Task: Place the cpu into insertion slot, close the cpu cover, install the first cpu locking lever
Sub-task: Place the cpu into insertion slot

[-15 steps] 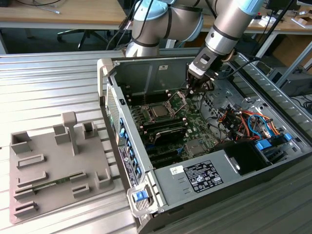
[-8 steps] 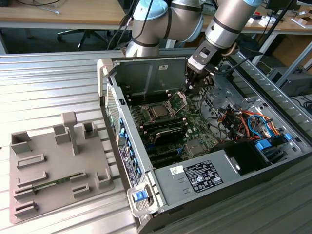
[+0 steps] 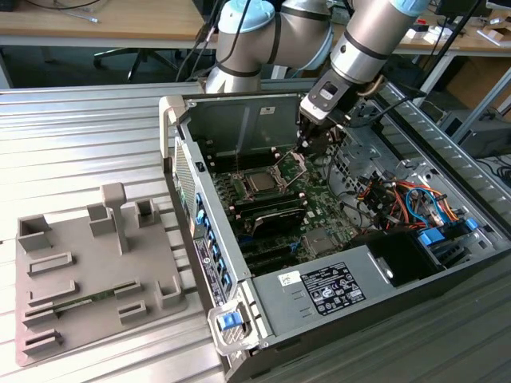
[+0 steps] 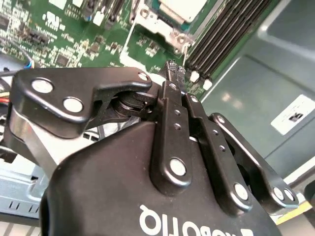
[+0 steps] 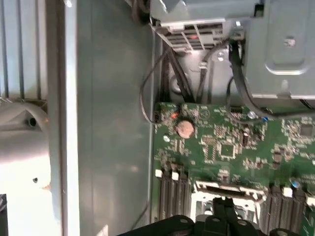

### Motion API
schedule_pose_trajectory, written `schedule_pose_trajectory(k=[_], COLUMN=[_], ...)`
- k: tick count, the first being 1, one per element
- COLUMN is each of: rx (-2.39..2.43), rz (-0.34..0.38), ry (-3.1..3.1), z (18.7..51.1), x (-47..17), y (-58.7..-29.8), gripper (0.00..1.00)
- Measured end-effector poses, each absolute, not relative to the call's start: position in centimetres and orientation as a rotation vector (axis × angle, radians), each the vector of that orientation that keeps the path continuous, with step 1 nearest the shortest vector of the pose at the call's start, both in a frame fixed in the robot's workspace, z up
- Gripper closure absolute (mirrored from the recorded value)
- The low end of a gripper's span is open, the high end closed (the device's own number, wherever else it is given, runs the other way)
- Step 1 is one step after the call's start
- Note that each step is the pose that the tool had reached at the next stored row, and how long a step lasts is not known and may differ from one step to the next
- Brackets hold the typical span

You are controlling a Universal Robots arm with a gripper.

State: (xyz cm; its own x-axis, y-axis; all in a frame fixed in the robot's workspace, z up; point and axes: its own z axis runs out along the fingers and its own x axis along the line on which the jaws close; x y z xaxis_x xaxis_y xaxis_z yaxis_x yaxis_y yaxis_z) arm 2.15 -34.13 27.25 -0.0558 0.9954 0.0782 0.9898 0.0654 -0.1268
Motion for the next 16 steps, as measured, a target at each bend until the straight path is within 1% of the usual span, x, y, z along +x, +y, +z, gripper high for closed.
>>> schedule_pose_trajectory(k=[2,8,16], rx=[-2.058,-2.060,-2.060], rz=[0.053,0.049,0.049], ry=[-2.187,-2.190,-2.190], z=[27.3,27.2,27.2], x=[0.3,-2.0,-2.4], y=[-34.3,-34.3,-34.4], gripper=[0.89,0.89,0.89])
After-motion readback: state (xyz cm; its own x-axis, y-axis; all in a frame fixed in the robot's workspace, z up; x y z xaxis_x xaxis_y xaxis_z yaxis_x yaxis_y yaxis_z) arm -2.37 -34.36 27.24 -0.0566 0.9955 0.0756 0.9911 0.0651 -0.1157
